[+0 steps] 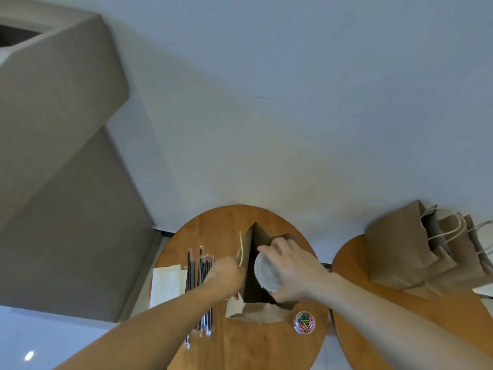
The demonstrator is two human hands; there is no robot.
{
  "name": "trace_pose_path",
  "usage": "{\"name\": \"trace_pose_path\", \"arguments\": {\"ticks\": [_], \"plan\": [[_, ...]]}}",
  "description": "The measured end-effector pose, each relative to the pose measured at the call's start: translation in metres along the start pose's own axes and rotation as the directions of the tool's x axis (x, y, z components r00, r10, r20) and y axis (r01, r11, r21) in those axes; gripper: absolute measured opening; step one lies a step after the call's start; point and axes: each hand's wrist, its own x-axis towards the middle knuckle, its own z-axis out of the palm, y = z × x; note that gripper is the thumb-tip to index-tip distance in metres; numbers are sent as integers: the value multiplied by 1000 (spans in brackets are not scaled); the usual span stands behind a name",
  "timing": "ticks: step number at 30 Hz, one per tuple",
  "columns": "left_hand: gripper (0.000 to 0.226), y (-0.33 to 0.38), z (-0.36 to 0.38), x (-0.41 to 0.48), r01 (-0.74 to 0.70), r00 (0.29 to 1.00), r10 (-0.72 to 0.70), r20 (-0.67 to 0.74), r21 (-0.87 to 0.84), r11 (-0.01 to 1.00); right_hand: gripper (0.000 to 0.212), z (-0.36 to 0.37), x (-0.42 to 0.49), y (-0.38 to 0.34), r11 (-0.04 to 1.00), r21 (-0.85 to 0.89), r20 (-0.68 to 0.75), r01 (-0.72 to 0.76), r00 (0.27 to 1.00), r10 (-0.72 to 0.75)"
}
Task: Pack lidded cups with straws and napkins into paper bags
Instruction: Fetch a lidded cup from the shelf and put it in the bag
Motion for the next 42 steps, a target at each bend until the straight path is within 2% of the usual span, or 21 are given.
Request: {"name": "trace_pose_path", "arguments": {"ticks": [3,7,12,16,18,22,27,30,34,37,39,42], "plan": [[26,2,4,-3,-38,999,38,-2,8,999,106,16,13,-5,998,21,104,-57,993,54],[26,-5,7,-8,-40,998,38,-53,-43,998,111,45,31,-11,955,116,244,-274,939,240],[21,-19,11,-8,-32,994,27,-109,-44,999,100,82,62,-23,920,112,287,-377,898,333],[15,-32,13,-9,-22,988,17,-153,-26,999,106,112,84,-32,902,84,285,-424,877,386],[16,-38,12,-8,-13,987,11,-159,-7,1000,105,125,94,-35,895,99,292,-436,872,392],[19,-44,13,-7,-1,990,4,-144,20,1000,89,147,105,-40,884,163,297,-439,876,380],[17,-44,14,-4,-28,991,41,-127,102,994,71,160,111,-45,901,152,194,-406,906,376],[17,-44,14,-2,-28,988,47,-148,127,991,73,160,111,-44,885,178,230,-431,892,388],[16,-39,12,-7,-48,986,63,-154,98,994,87,155,102,-46,825,291,328,-484,861,389],[22,-34,6,-11,-59,991,63,-118,44,997,97,131,100,-49,864,225,348,-450,865,361],[24,-32,0,-14,-77,994,78,-78,18,997,85,103,97,-50,883,187,352,-430,869,349],[21,-32,-12,-18,-175,984,175,35,1,985,48,52,88,-49,897,209,348,-389,887,303]]}}
